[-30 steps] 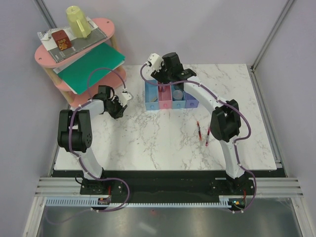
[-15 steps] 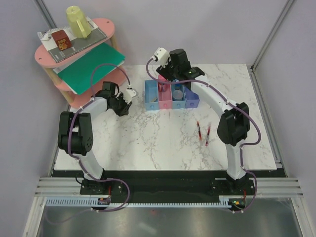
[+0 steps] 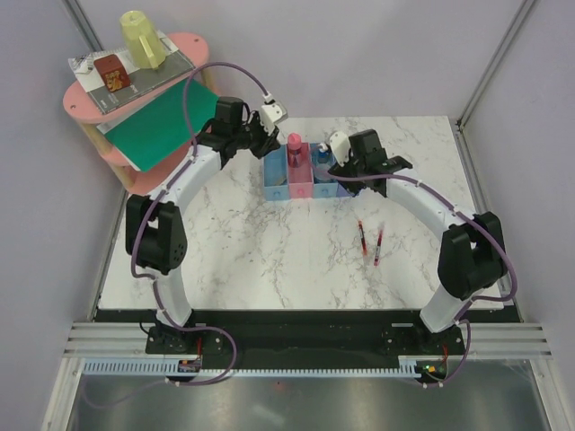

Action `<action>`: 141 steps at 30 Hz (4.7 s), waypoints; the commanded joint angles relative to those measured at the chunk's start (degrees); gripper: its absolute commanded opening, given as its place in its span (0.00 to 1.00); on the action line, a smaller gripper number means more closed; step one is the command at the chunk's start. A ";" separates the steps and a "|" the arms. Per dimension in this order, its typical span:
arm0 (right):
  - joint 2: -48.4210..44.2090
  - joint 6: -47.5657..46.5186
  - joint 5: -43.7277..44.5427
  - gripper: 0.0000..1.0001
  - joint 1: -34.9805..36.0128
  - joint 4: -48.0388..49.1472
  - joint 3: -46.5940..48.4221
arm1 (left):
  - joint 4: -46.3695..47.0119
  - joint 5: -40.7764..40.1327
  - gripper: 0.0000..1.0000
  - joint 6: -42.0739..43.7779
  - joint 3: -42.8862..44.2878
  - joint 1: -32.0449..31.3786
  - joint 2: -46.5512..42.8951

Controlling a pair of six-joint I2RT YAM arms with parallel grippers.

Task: Sort the stationery into containers
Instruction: Place the stationery in the storage box, then pick up the pen from the center of the board, then place the pen in the storage box.

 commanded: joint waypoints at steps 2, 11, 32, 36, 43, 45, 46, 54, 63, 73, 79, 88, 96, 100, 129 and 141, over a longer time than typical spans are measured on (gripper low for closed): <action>-3.56 4.34 -2.08 0.70 -0.89 -1.47 -8.96 | 1.83 -1.54 0.02 -3.35 0.96 -2.34 6.03; -6.46 9.97 -1.12 0.67 -3.09 -3.49 -16.79 | 6.40 -4.00 0.02 -3.52 -3.53 -2.70 9.10; -2.69 11.64 -8.76 0.55 -1.34 -8.23 -17.50 | 8.42 -10.49 0.03 0.08 -4.32 -4.28 13.41; -0.76 11.55 -8.24 0.54 -0.72 -7.80 -16.88 | 8.34 -12.00 0.04 0.70 -3.80 -5.07 13.94; 0.92 11.38 -8.24 0.53 -0.55 -7.36 -15.91 | 7.02 -14.55 0.28 0.79 -1.95 -5.69 15.43; 1.36 11.55 -8.23 0.52 -0.54 -7.01 -16.00 | 6.84 -15.43 0.47 1.05 -1.95 -5.69 15.35; 1.53 11.47 -8.15 0.52 -0.63 -6.83 -16.09 | 6.75 -15.86 0.54 1.14 -2.03 -5.69 15.26; 3.55 11.90 -8.32 0.41 -0.28 -5.69 -15.83 | 6.23 -16.75 0.75 1.31 -7.48 -5.60 7.45; 3.12 12.26 -7.97 0.11 0.16 -4.98 -17.41 | 3.59 -17.01 0.77 1.40 -15.83 -5.60 -7.58; -4.08 13.14 -8.15 0.00 0.16 -8.32 -13.20 | -1.42 -17.18 0.77 -0.18 -26.98 -5.77 -22.26; -7.33 13.58 -8.06 0.00 0.07 -11.05 -5.91 | -4.49 -17.28 0.78 -0.27 -30.68 -5.95 -29.37; -4.02 13.41 -4.02 0.00 -0.81 -5.88 8.60 | -13.01 -15.96 0.78 4.99 -33.50 -6.65 -38.61; 13.29 15.77 -6.91 0.00 -6.08 -3.67 27.91 | -17.24 -14.29 0.78 8.08 -33.85 -6.65 -43.36; 23.49 17.09 -6.92 0.00 -7.22 -1.47 35.75 | -18.21 -14.02 0.78 8.52 -33.94 -6.65 -43.89; 16.93 20.43 -4.91 0.51 -7.93 2.40 22.85 | -20.32 -13.14 0.79 10.28 -31.48 -6.65 -46.17; -6.11 31.06 7.85 0.59 -11.70 -7.79 -1.84 | -24.80 -12.70 0.82 16.16 -28.58 -6.74 -51.10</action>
